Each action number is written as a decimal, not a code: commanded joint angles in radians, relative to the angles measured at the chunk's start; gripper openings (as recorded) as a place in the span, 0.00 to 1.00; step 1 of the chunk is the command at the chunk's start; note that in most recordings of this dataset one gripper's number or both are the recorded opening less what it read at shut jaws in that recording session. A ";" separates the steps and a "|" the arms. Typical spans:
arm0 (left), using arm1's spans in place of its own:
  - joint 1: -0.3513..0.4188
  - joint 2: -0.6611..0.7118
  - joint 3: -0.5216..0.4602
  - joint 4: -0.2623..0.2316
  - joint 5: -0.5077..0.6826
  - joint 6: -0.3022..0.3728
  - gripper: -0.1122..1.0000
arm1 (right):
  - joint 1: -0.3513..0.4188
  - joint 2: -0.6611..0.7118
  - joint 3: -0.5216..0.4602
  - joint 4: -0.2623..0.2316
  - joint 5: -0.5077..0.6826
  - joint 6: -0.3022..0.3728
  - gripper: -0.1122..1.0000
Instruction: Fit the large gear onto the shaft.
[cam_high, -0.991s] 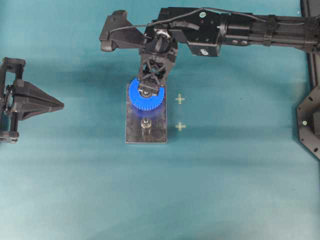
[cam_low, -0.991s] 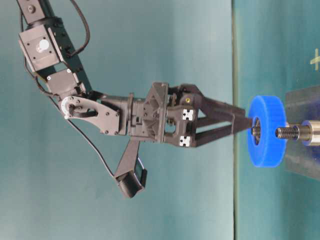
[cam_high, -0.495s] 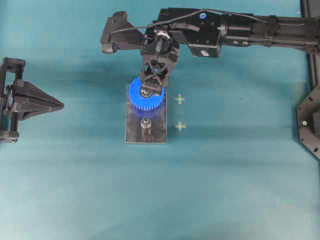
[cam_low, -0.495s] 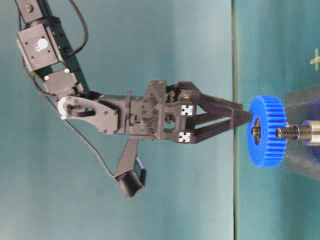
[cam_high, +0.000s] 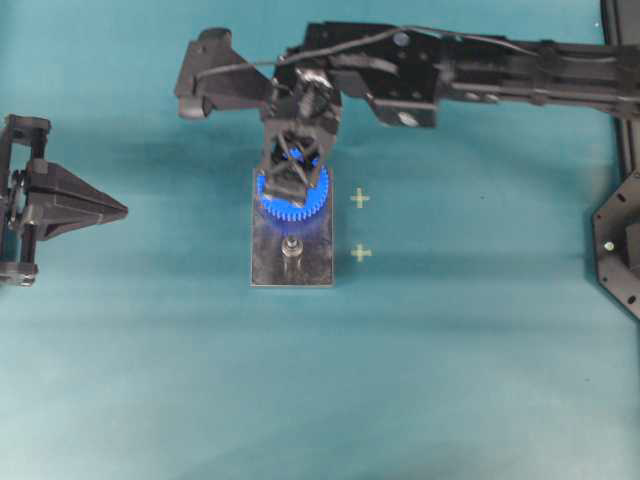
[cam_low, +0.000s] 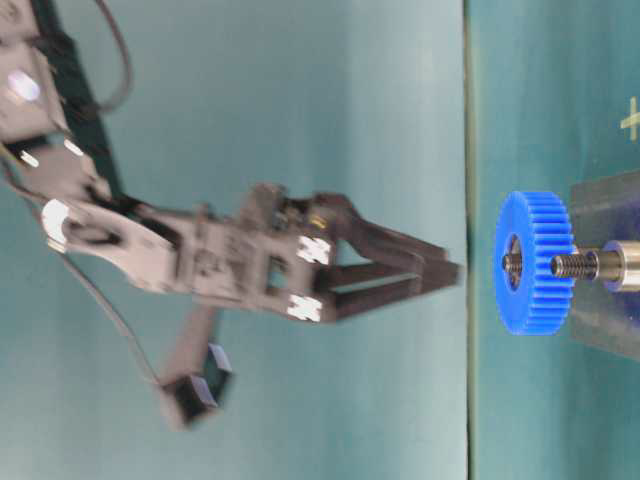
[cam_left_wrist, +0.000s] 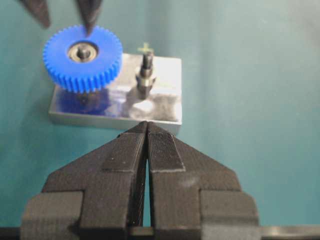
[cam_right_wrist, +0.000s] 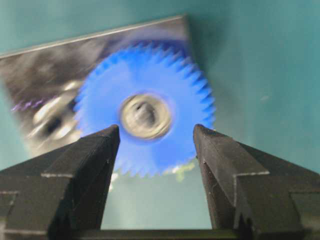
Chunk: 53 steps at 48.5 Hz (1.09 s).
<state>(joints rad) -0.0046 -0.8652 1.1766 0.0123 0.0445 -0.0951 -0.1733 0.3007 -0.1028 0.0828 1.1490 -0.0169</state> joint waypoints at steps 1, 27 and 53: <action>-0.003 0.005 -0.020 0.002 -0.005 0.002 0.10 | 0.011 -0.106 0.043 0.002 -0.044 0.006 0.66; -0.003 0.002 0.000 0.002 -0.003 0.002 0.10 | 0.066 -0.509 0.554 0.003 -0.497 0.037 0.66; 0.029 -0.121 0.058 0.002 -0.005 0.002 0.10 | 0.087 -0.666 0.761 0.003 -0.600 0.083 0.66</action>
<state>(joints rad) 0.0215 -0.9741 1.2425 0.0123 0.0445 -0.0936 -0.0920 -0.3283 0.6489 0.0844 0.5875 0.0568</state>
